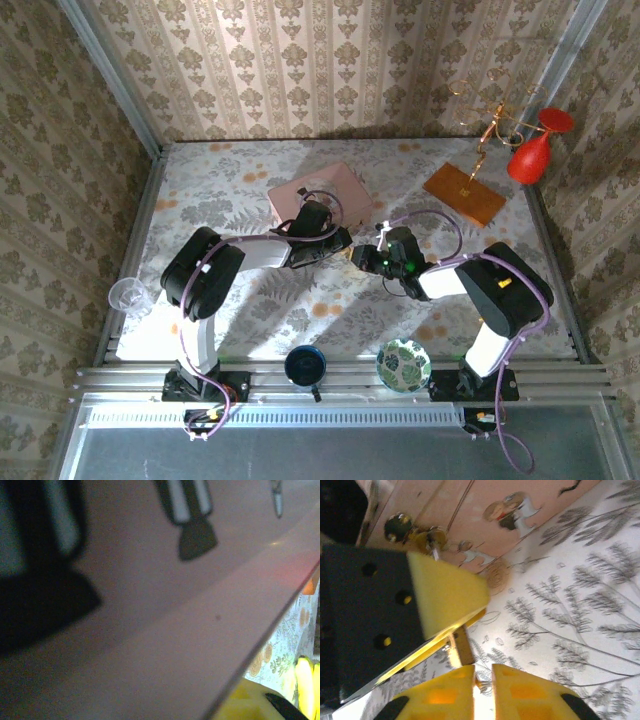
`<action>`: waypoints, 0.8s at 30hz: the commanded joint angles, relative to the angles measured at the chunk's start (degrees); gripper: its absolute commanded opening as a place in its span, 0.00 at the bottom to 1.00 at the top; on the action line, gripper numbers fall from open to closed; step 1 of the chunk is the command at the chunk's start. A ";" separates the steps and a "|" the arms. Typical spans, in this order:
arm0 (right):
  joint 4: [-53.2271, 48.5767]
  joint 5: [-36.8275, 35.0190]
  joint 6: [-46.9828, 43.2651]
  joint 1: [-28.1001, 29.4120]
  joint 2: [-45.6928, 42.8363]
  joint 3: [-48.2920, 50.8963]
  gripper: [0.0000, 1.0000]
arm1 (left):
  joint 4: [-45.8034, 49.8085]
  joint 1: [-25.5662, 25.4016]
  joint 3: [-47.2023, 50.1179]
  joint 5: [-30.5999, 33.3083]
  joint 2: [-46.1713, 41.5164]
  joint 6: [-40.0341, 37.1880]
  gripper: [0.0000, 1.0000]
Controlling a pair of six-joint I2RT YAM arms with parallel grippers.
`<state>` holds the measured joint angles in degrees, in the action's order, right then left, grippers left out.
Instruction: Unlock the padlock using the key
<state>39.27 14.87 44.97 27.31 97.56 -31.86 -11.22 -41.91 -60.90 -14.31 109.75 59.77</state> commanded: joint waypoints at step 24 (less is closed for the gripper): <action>6.28 3.75 -2.12 -0.77 0.36 1.15 0.30 | -4.28 -0.52 2.28 -6.50 -1.21 2.70 0.00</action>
<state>42.37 16.71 42.28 26.61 96.12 -29.19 -13.50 -41.91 -59.90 -14.59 109.75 59.77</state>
